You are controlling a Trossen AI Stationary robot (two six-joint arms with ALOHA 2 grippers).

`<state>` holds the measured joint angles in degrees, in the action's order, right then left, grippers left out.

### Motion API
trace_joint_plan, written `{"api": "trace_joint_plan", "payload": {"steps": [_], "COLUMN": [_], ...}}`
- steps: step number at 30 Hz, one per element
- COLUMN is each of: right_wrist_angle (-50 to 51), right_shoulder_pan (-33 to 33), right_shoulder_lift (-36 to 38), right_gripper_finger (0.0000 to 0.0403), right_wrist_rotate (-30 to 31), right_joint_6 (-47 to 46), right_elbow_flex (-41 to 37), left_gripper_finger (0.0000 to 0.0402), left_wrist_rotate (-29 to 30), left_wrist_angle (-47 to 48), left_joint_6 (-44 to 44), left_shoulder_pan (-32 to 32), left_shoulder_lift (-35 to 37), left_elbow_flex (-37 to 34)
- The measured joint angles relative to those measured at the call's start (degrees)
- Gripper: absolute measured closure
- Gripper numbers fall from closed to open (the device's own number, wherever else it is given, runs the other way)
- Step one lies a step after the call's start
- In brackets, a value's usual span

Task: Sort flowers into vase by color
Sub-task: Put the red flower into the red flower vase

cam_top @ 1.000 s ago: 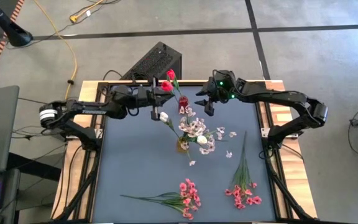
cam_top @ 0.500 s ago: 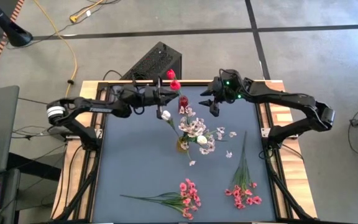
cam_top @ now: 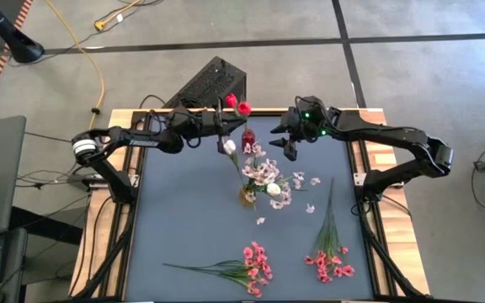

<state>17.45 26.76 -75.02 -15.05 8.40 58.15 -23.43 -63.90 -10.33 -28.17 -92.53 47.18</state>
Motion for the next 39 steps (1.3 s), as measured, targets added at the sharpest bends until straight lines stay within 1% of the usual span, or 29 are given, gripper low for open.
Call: {"api": "trace_joint_plan", "payload": {"steps": [4, 8, 14, 18, 22, 28, 32, 39], "right_wrist_angle": [0.0, 0.0, 0.0, 0.0, 0.1, 0.1, 0.1, 0.1], "right_shoulder_pan": [0.0, 0.0, 0.0, 0.0, 0.0, 0.0, 0.0, 0.0], "right_shoulder_lift": [0.0, 0.0, 0.0, 0.0, 0.0, 0.0, 0.0, 0.0], "right_gripper_finger": [0.0168, 0.0168, 0.0168, 0.0168, 0.0168, 0.0168, 0.0168, 0.0168], "right_wrist_rotate": [0.0, 0.0, 0.0, 0.0, 0.0, 0.0, 0.0, 0.0], "right_joint_6": [0.0, 0.0, 0.0, -0.2, -0.4, -0.4, -0.5, -0.5], "right_elbow_flex": [0.0, 0.0, 0.0, 0.0, 0.0, 0.0, 0.0, 0.0], "left_gripper_finger": [0.0401, 0.0401, 0.0401, 0.0401, 0.0401, 0.0401, 0.0384, 0.0318], "left_wrist_rotate": [-0.3, -0.3, -0.1, 0.2, 1.8, 2.3, 2.9, 3.1], "left_wrist_angle": [0.7, 2.1, 1.9, 2.7, 6.9, 8.1, 8.2, 10.6], "left_joint_6": [0.0, -2.0, -2.8, -1.6, -1.4, -0.1, 0.1, 0.6], "left_shoulder_pan": [-0.1, -0.1, -0.1, -0.1, -0.1, -0.1, -0.1, -0.1], "left_shoulder_lift": [0.0, -0.1, -0.5, -0.5, -0.5, -0.5, -0.5, -0.5], "left_elbow_flex": [0.0, 0.0, 0.0, 0.0, -0.1, -0.1, -0.1, -0.1]}}
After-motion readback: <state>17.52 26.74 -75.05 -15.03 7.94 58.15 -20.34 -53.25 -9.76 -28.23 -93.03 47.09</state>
